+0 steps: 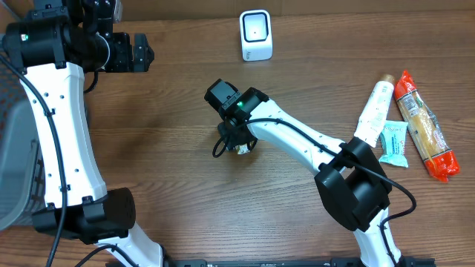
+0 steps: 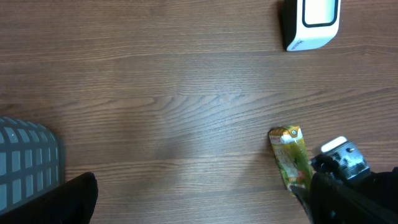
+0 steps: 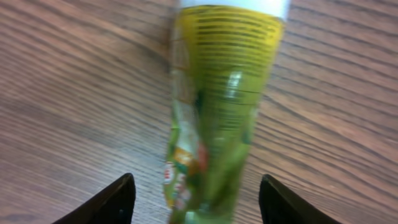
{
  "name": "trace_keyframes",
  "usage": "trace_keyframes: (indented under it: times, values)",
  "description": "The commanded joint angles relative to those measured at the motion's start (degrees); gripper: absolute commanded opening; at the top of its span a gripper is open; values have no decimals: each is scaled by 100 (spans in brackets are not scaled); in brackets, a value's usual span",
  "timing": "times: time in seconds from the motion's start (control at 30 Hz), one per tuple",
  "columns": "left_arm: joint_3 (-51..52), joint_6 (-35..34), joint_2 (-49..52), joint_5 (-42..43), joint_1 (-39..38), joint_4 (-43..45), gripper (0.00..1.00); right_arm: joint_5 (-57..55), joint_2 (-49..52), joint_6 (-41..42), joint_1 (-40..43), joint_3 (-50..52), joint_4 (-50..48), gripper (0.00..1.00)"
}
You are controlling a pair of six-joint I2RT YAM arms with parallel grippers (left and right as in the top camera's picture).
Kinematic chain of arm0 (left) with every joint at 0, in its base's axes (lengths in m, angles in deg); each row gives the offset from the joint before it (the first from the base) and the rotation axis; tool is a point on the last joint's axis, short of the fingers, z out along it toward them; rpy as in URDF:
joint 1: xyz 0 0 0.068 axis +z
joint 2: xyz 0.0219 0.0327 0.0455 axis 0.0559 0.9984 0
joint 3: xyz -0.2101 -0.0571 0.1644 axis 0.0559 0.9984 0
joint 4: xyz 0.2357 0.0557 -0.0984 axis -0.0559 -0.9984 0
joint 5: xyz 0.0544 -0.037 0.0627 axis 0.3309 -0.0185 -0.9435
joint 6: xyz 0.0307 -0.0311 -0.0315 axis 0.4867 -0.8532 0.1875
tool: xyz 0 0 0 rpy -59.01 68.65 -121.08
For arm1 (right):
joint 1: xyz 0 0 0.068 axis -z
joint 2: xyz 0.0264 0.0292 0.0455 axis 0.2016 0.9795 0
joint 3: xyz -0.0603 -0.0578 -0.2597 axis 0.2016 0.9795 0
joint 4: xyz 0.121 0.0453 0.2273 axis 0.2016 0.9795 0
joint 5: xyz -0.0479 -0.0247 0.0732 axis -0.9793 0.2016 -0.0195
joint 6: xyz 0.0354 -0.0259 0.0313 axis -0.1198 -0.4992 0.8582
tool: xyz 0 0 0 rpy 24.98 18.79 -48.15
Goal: Scan the item barcode
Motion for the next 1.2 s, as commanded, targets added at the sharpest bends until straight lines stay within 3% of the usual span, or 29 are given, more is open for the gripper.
trace_keyframes:
  times: [0.0, 0.2, 0.37, 0.5, 0.67, 0.87, 0.97, 1.07, 1.17]
  values:
    - [-35, 107, -42, 4, -37, 0, 100, 219, 50, -15, 101, -24, -66, 64]
    - [-35, 107, -42, 4, -37, 0, 100, 304, 205, -15, 133, 59, -337, 52]
    - [-35, 107, -42, 4, -37, 0, 100, 297, 481, -15, 133, 94, -446, 51]
    - [-35, 107, -42, 7, -37, 0, 99, 302, 579, -13, 181, 94, -483, 40]
    - [-35, 107, -42, 4, -37, 0, 100, 444, 577, -15, 247, 94, -457, 4]
    - [-35, 107, -42, 4, -37, 0, 100, 920, 424, -85, 306, -234, -35, 4]
    - [-35, 107, -42, 4, -37, 0, 100, 1716, 127, -348, 514, -634, 323, 4]
    - [-35, 107, -42, 4, -37, 0, 99, 2892, -236, -579, 905, -1078, 623, 4]
    - [-35, 107, -42, 4, -37, 0, 100, 5027, -645, -627, 1700, -1429, 603, 4]
